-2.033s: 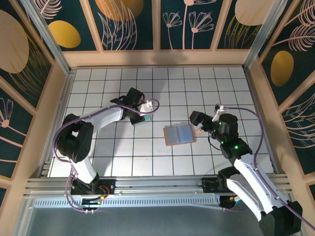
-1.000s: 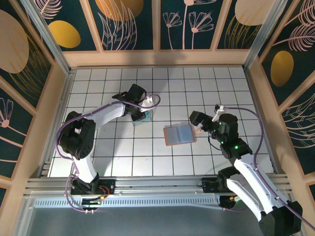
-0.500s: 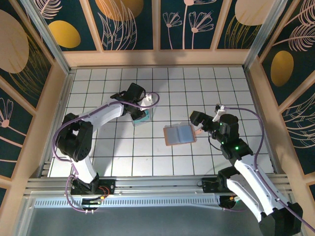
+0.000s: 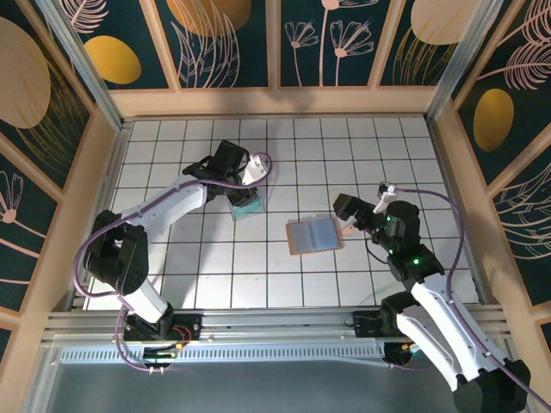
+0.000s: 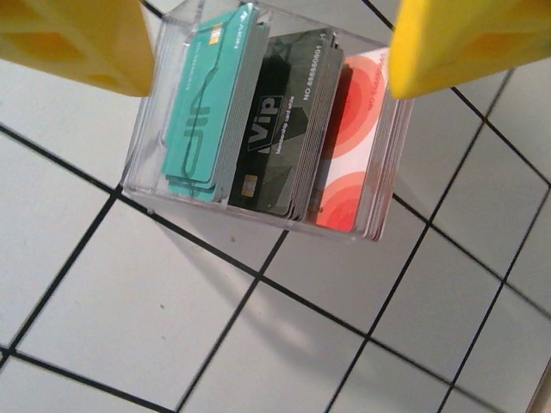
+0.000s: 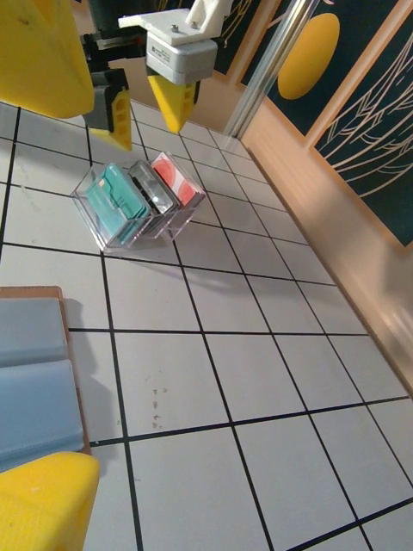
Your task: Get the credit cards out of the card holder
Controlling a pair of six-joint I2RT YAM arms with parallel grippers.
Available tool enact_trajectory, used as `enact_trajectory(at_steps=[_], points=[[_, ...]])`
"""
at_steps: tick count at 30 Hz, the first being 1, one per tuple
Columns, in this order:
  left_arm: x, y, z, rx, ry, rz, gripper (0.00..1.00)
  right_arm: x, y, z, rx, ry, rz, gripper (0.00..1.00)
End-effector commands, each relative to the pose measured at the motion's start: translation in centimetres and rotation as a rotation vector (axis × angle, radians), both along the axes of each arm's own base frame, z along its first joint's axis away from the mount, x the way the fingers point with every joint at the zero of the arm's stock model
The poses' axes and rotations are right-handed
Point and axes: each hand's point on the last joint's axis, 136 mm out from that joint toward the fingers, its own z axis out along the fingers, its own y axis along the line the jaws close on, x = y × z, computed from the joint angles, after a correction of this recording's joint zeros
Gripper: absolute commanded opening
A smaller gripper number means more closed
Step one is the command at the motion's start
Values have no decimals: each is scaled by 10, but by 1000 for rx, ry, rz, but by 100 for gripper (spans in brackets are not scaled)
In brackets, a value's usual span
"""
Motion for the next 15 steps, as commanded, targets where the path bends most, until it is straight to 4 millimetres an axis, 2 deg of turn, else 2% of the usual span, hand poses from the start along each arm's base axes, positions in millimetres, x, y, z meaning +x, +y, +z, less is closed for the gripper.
enact_trajectory(at_steps=[1,2,8,15], points=[[8,10,19,-47,-70,108,89,2,-4,7,-9,-29,-25,99],[11,14,23,-57,-93,139,98,2,-5,7,-11,-30,-27,99],[18,33,50,-130,-211,314,99,3,-9,8,-26,-27,-46,99],[13,59,77,-259,-320,512,99,5,-15,7,-37,-26,-84,99]])
